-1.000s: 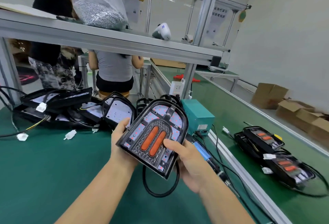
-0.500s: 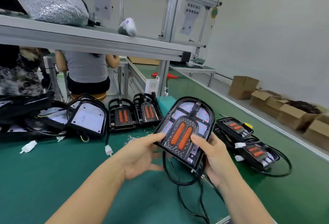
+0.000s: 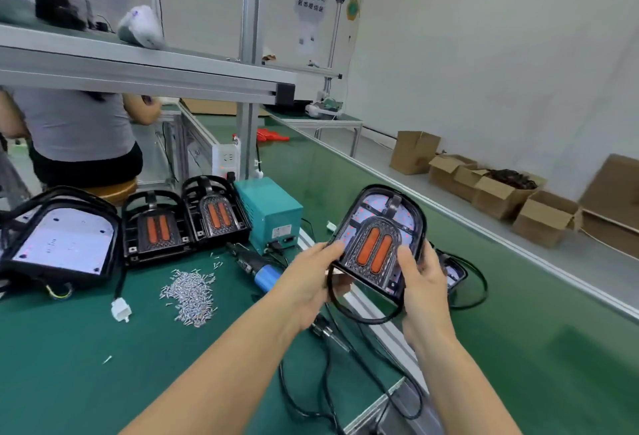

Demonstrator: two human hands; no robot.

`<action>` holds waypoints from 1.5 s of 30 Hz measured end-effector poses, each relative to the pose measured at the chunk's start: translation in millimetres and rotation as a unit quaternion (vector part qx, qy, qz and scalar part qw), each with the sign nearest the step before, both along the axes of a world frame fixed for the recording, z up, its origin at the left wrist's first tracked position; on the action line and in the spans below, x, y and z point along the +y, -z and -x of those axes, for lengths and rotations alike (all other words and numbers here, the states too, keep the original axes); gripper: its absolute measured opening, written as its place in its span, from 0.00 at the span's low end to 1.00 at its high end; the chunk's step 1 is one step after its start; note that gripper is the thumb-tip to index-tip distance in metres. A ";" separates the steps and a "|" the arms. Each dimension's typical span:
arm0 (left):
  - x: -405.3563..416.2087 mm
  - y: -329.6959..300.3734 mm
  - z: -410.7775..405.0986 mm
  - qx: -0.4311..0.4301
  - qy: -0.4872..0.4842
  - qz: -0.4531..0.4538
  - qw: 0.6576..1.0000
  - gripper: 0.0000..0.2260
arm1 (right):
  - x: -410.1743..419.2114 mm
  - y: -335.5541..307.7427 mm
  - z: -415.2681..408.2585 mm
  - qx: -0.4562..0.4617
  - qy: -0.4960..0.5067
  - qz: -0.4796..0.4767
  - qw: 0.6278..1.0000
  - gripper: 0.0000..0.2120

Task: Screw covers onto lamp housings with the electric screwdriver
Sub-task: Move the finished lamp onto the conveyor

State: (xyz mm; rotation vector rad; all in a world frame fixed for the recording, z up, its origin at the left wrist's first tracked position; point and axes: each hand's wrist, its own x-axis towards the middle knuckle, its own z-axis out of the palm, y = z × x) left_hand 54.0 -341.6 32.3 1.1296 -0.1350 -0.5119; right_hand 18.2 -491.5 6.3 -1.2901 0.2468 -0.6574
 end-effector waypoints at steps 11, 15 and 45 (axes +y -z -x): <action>-85.4 -3.3 10.1 -0.083 0.105 -0.070 0.989 0.17 | -100.8 28.7 -11.0 0.099 0.181 -0.079 0.975 0.20; -99.6 5.6 11.2 -0.115 0.157 -0.132 0.972 0.31 | -123.3 30.8 -19.7 0.145 0.216 -0.084 0.962 0.23; -94.1 49.7 0.1 -0.451 0.175 -0.509 0.712 0.32 | -131.2 12.7 -26.9 0.403 0.070 0.621 0.669 0.23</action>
